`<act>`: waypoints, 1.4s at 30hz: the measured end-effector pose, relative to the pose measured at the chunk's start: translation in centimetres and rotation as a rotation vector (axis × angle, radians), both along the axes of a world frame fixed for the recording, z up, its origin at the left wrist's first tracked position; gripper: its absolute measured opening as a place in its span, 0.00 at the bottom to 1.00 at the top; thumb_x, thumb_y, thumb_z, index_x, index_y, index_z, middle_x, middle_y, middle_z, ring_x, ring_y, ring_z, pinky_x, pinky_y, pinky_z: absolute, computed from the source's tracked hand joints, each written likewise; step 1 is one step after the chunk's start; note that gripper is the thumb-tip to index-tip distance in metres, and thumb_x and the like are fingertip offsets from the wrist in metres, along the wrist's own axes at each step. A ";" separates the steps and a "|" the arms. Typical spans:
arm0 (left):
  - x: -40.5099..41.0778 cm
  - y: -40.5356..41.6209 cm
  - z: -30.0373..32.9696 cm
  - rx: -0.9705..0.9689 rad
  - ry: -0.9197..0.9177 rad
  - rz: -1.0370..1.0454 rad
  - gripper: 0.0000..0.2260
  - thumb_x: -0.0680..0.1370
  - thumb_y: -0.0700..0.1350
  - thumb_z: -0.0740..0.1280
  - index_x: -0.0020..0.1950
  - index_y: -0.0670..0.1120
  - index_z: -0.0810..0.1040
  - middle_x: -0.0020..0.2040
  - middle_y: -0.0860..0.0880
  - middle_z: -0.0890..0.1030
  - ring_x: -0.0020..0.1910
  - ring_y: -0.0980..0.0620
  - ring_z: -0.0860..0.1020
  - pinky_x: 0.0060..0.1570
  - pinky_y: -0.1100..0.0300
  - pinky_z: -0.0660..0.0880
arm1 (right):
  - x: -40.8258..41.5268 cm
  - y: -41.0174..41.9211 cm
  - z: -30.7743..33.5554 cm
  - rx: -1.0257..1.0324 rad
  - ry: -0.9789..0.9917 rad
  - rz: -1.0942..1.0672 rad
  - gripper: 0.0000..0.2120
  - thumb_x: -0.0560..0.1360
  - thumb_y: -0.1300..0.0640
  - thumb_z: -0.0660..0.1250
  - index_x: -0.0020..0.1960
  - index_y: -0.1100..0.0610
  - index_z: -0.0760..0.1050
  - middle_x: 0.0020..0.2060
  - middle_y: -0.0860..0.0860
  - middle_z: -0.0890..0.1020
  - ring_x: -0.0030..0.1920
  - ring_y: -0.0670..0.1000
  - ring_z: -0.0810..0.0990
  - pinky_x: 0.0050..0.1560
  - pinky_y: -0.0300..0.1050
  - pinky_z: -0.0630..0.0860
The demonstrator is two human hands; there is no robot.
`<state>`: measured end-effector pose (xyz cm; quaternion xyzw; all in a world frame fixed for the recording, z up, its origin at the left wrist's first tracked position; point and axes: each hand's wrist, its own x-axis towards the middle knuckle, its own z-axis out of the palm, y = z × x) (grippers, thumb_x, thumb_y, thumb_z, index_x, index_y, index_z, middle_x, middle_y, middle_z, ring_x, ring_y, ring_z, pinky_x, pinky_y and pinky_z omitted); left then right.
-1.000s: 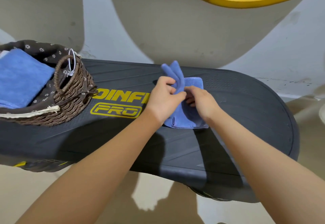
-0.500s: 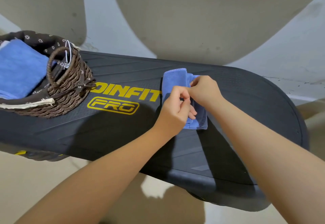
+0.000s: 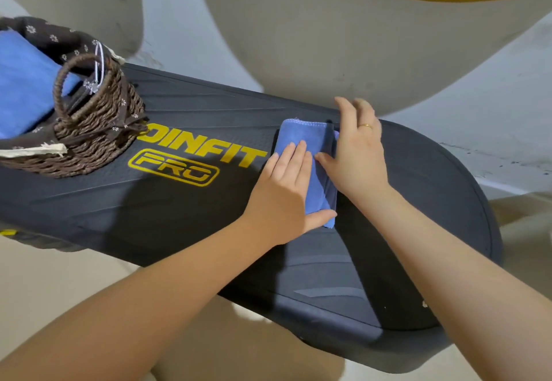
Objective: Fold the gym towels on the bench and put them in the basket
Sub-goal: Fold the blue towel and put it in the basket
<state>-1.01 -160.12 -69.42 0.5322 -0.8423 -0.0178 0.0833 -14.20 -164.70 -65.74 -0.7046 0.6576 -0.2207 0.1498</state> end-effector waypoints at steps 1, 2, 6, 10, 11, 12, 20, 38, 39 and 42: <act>0.0 0.0 0.1 0.010 -0.022 0.004 0.43 0.66 0.68 0.54 0.63 0.34 0.73 0.65 0.37 0.74 0.65 0.40 0.73 0.63 0.46 0.69 | -0.2 -0.2 -0.5 -0.065 0.049 0.123 0.31 0.72 0.63 0.67 0.73 0.56 0.62 0.73 0.59 0.60 0.72 0.61 0.60 0.67 0.55 0.64; -0.1 0.0 0.3 0.027 -0.030 0.005 0.43 0.66 0.68 0.53 0.64 0.34 0.73 0.65 0.37 0.74 0.65 0.40 0.73 0.63 0.46 0.69 | -0.6 -0.4 -1.0 -0.042 0.073 0.216 0.28 0.75 0.63 0.63 0.73 0.54 0.62 0.74 0.59 0.59 0.74 0.61 0.58 0.71 0.56 0.60; 0.6 0.3 0.5 0.018 0.038 -0.124 0.42 0.65 0.68 0.55 0.65 0.36 0.70 0.67 0.39 0.72 0.66 0.42 0.72 0.67 0.53 0.64 | -2.8 -1.2 -2.9 0.258 0.026 0.137 0.24 0.79 0.50 0.58 0.74 0.48 0.59 0.75 0.55 0.59 0.76 0.56 0.53 0.75 0.52 0.50; 2.9 0.5 -0.8 -0.004 0.182 -0.222 0.36 0.68 0.62 0.62 0.69 0.41 0.63 0.70 0.43 0.68 0.69 0.48 0.61 0.69 0.57 0.54 | -1.8 -1.3 -2.3 0.169 -0.014 0.012 0.28 0.76 0.50 0.63 0.74 0.52 0.59 0.75 0.57 0.57 0.75 0.58 0.53 0.73 0.54 0.54; 3.1 0.6 -1.1 0.011 0.193 -0.172 0.35 0.68 0.62 0.62 0.69 0.43 0.63 0.69 0.44 0.70 0.69 0.49 0.61 0.68 0.57 0.55 | -1.7 -1.2 -2.1 0.076 -0.026 -0.012 0.28 0.75 0.52 0.66 0.72 0.54 0.62 0.73 0.58 0.59 0.73 0.59 0.56 0.71 0.55 0.58; 3.0 0.7 -0.9 0.041 0.184 -0.142 0.34 0.68 0.62 0.62 0.68 0.44 0.65 0.69 0.44 0.71 0.69 0.49 0.62 0.67 0.58 0.57 | -1.5 -1.1 -2.0 -0.014 -0.011 -0.002 0.26 0.73 0.55 0.68 0.69 0.55 0.66 0.71 0.57 0.62 0.71 0.59 0.60 0.68 0.55 0.62; 3.2 -0.8 2.5 0.127 0.149 -0.173 0.28 0.69 0.46 0.71 0.68 0.47 0.71 0.70 0.49 0.71 0.69 0.48 0.69 0.60 0.51 0.74 | -4.4 0.6 -0.9 0.088 0.186 0.406 0.27 0.72 0.66 0.56 0.70 0.53 0.68 0.75 0.55 0.58 0.73 0.59 0.59 0.69 0.52 0.64; 9.8 -0.5 10.2 0.708 1.597 -0.008 0.13 0.70 0.46 0.64 0.53 0.47 0.72 0.44 0.53 0.81 0.44 0.59 0.79 0.44 0.68 0.75 | 5.3 3.0 6.0 0.221 -0.717 0.318 0.15 0.69 0.53 0.65 0.56 0.47 0.73 0.52 0.43 0.81 0.54 0.41 0.80 0.53 0.37 0.75; 10.4 -0.1 10.0 0.684 1.605 -0.037 0.15 0.71 0.44 0.64 0.56 0.48 0.71 0.49 0.53 0.81 0.49 0.58 0.80 0.48 0.66 0.76 | 6.2 2.9 6.3 0.251 -0.802 0.299 0.15 0.71 0.54 0.65 0.57 0.49 0.74 0.53 0.47 0.82 0.55 0.45 0.80 0.54 0.40 0.76; 12.4 0.5 9.9 0.518 1.504 0.022 0.22 0.69 0.38 0.67 0.61 0.52 0.69 0.55 0.53 0.80 0.57 0.56 0.78 0.54 0.61 0.76 | 10.3 2.6 6.7 0.305 -0.898 0.274 0.13 0.78 0.55 0.62 0.62 0.54 0.72 0.56 0.51 0.82 0.56 0.48 0.81 0.55 0.43 0.78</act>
